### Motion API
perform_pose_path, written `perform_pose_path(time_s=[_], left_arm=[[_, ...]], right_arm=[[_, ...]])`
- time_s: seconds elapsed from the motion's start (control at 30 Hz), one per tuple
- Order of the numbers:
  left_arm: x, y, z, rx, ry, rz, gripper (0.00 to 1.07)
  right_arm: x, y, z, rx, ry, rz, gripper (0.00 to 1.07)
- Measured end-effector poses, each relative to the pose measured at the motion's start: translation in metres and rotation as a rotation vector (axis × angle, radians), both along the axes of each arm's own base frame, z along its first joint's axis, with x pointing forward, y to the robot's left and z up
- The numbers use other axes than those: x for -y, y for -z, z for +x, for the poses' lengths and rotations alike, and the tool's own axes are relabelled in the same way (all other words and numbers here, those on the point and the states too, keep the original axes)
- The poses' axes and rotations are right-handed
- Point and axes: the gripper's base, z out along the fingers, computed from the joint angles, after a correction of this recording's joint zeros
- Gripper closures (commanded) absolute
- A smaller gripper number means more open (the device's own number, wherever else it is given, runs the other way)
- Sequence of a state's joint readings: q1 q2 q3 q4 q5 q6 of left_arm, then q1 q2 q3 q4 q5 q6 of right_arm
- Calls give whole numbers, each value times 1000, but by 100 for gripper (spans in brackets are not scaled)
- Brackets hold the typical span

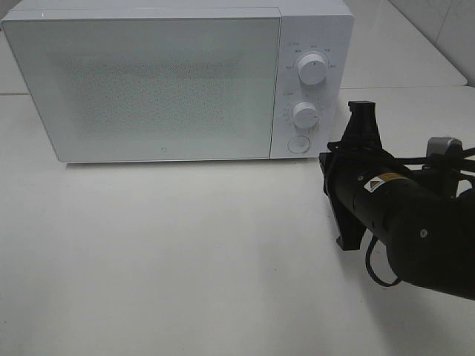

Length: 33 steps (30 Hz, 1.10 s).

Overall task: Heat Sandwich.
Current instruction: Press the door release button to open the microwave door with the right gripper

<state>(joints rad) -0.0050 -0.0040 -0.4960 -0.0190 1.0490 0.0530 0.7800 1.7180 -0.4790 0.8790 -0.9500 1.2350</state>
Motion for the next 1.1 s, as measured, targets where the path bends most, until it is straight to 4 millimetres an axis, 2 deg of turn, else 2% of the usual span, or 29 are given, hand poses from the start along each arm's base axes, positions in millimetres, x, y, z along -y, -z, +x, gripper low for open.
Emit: perform_pose_path(time_s=[0.2,0.5,1.1], left_arm=[[0,0,0,0,0,0,9],[0,0,0,0,0,0,9],[0,0,0,0,0,0,9]], right_arm=[[-5,-1,5,14,2,7,107],[-16,16,19,-18,22,18,107],[-15,37,71,-36,64,27,107]])
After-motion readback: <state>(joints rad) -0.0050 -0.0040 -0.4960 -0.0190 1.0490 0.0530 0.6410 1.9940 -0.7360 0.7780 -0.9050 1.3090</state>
